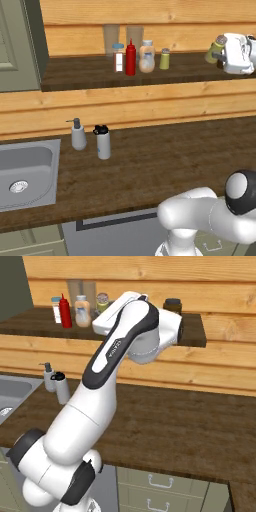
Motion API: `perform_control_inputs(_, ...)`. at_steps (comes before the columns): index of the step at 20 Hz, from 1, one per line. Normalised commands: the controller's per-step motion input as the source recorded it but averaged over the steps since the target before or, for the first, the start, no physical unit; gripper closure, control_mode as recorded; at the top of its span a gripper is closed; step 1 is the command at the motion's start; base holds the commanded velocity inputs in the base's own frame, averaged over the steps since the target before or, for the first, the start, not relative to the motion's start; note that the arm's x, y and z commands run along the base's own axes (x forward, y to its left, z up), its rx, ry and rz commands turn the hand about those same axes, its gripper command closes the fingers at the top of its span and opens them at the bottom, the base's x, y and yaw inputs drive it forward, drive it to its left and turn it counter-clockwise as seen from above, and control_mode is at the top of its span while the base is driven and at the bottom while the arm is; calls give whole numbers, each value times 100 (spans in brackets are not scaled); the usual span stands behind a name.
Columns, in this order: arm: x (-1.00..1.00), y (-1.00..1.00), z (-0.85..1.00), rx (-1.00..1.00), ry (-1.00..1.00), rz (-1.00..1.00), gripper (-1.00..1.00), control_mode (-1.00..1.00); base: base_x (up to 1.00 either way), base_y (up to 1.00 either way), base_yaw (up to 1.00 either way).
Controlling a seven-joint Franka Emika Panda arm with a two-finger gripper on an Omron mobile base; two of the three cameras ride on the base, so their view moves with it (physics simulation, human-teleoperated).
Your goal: Put the shaker and condiment bottle from the counter next to their counterparts in the cabinet.
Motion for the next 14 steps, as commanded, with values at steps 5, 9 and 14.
perform_control_inputs(5,32,0,-59,-1,0,-4,100,-100,0,0,0)
perform_control_inputs(9,39,0,-21,0,3,-6,100,-100,0,0,0)
perform_control_inputs(14,-5,0,0,0,-1,-1,100,-100,0,0,0)
